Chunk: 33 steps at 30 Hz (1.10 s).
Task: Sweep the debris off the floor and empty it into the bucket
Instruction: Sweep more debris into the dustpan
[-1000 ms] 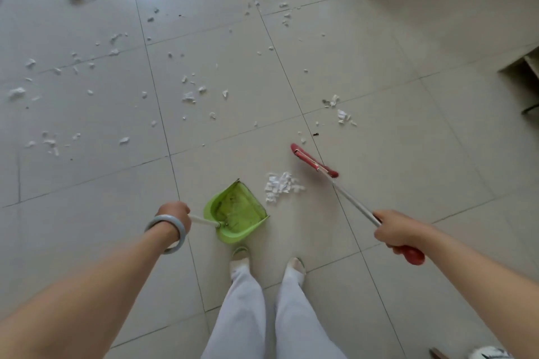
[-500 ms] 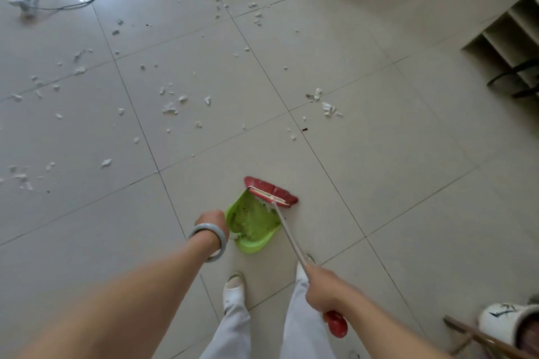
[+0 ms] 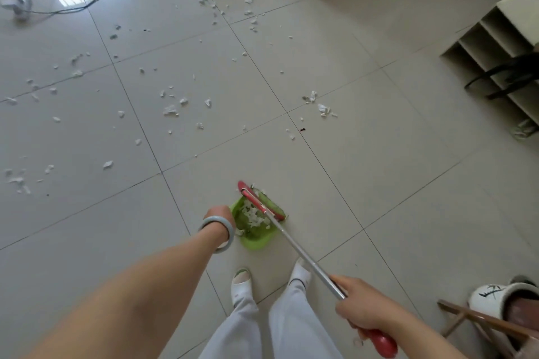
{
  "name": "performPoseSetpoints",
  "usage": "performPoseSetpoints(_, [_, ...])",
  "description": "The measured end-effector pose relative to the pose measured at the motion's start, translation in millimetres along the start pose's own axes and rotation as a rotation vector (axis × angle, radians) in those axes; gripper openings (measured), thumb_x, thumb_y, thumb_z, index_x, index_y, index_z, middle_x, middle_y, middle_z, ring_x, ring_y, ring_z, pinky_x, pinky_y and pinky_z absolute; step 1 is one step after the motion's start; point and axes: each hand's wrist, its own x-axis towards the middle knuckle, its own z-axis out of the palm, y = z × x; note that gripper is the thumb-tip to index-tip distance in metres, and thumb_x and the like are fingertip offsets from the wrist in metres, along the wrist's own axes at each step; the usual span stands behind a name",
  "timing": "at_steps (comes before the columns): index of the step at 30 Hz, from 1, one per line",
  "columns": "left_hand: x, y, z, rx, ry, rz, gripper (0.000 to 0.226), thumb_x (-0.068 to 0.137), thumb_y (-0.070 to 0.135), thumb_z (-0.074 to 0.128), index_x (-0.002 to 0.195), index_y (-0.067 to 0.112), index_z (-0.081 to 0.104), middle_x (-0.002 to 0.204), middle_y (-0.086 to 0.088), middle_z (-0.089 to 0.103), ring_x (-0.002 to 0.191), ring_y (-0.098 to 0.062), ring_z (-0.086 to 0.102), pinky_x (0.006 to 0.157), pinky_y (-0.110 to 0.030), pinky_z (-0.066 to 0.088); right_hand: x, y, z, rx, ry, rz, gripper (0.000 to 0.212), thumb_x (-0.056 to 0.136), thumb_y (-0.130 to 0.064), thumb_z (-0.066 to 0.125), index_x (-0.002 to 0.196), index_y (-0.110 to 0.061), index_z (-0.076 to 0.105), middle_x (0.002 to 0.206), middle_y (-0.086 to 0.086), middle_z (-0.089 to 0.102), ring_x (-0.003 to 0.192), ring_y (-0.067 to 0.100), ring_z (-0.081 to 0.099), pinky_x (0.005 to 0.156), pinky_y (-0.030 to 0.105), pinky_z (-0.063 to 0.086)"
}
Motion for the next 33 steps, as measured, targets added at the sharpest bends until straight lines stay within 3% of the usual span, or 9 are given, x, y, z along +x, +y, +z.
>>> performPoseSetpoints(4, [-12, -31, 18, 0.008, -0.012, -0.005, 0.036, 0.097, 0.008, 0.034, 0.118, 0.008, 0.063, 0.121, -0.004, 0.063, 0.112, -0.021, 0.062, 0.09, -0.027, 0.05, 16, 4, -10, -0.079, 0.07, 0.043, 0.052, 0.076, -0.008, 0.035, 0.122, -0.025, 0.054, 0.071, 0.005, 0.051, 0.051, 0.019, 0.05, 0.044, 0.025, 0.046])
performPoseSetpoints(9, [-23, -66, 40, -0.058, -0.041, -0.092, 0.037, 0.094, 0.01, 0.038, 0.118, 0.016, 0.065, 0.118, 0.0, 0.066, 0.11, -0.019, 0.063, 0.094, -0.025, 0.051, 54, -17, -34, -0.167, 0.158, 0.049, 0.037, 0.078, -0.005, 0.035, 0.109, -0.009, 0.055, 0.073, 0.008, 0.054, 0.052, 0.021, 0.053, 0.048, 0.028, 0.047])
performPoseSetpoints(18, [-39, -128, 70, -0.249, 0.015, -0.292, 0.037, 0.092, 0.009, 0.042, 0.12, 0.016, 0.066, 0.127, -0.004, 0.063, 0.119, -0.021, 0.058, 0.101, -0.025, 0.044, 110, -74, -23, -0.16, 0.18, 0.051, 0.033, 0.087, -0.004, 0.035, 0.113, 0.003, 0.054, 0.069, 0.012, 0.056, 0.058, 0.024, 0.056, 0.061, 0.032, 0.047])
performPoseSetpoints(20, [-42, -140, 74, -0.25, 0.007, -0.311, 0.037, 0.093, 0.01, 0.041, 0.121, 0.017, 0.065, 0.127, -0.003, 0.062, 0.12, -0.02, 0.058, 0.101, -0.024, 0.044, 116, -82, -2, -0.196, 0.142, 0.046, 0.034, 0.089, -0.003, 0.037, 0.117, 0.003, 0.053, 0.074, 0.013, 0.055, 0.068, 0.027, 0.057, 0.064, 0.032, 0.048])
performPoseSetpoints(23, [-41, -150, 82, -0.253, -0.014, -0.331, 0.037, 0.094, 0.01, 0.041, 0.121, 0.017, 0.065, 0.124, -0.002, 0.064, 0.116, -0.019, 0.06, 0.1, -0.024, 0.046, 113, -89, 35, -0.376, 0.08, 0.012, 0.038, 0.091, -0.007, 0.041, 0.127, -0.002, 0.051, 0.107, 0.015, 0.062, 0.099, 0.031, 0.061, 0.077, 0.032, 0.051])
performPoseSetpoints(25, [-40, -153, 86, -0.252, -0.045, -0.338, 0.035, 0.093, 0.011, 0.042, 0.118, 0.016, 0.067, 0.12, -0.002, 0.066, 0.113, -0.019, 0.062, 0.096, -0.024, 0.048, 102, -89, 60, -0.492, 0.024, -0.005, 0.029, 0.092, -0.01, 0.039, 0.118, -0.007, 0.051, 0.109, 0.012, 0.061, 0.114, 0.03, 0.058, 0.089, 0.031, 0.048])
performPoseSetpoints(28, [-38, -154, 90, -0.243, -0.07, -0.332, 0.033, 0.091, 0.012, 0.042, 0.111, 0.015, 0.069, 0.112, -0.002, 0.069, 0.105, -0.02, 0.065, 0.087, -0.025, 0.051, 82, -83, 87, -0.457, -0.059, -0.021, 0.013, 0.092, -0.012, 0.035, 0.102, -0.013, 0.043, 0.084, 0.004, 0.05, 0.082, 0.025, 0.062, 0.07, 0.029, 0.05])
performPoseSetpoints(30, [-37, -154, 89, -0.244, -0.076, -0.316, 0.033, 0.09, 0.01, 0.042, 0.11, 0.015, 0.068, 0.11, -0.003, 0.069, 0.103, -0.021, 0.066, 0.085, -0.026, 0.052, 69, -78, 91, -0.257, -0.1, -0.014, 0.025, 0.085, -0.008, 0.033, 0.105, -0.01, 0.049, 0.076, 0.004, 0.047, 0.057, 0.019, 0.053, 0.051, 0.026, 0.048])
performPoseSetpoints(33, [-38, -154, 85, -0.298, -0.035, -0.318, 0.037, 0.091, 0.009, 0.041, 0.119, 0.016, 0.064, 0.118, -0.003, 0.066, 0.109, -0.022, 0.063, 0.091, -0.027, 0.052, 60, -68, 79, -0.141, -0.096, -0.003, 0.045, 0.078, -0.004, 0.036, 0.119, -0.009, 0.055, 0.073, 0.008, 0.051, 0.052, 0.017, 0.05, 0.044, 0.024, 0.045])
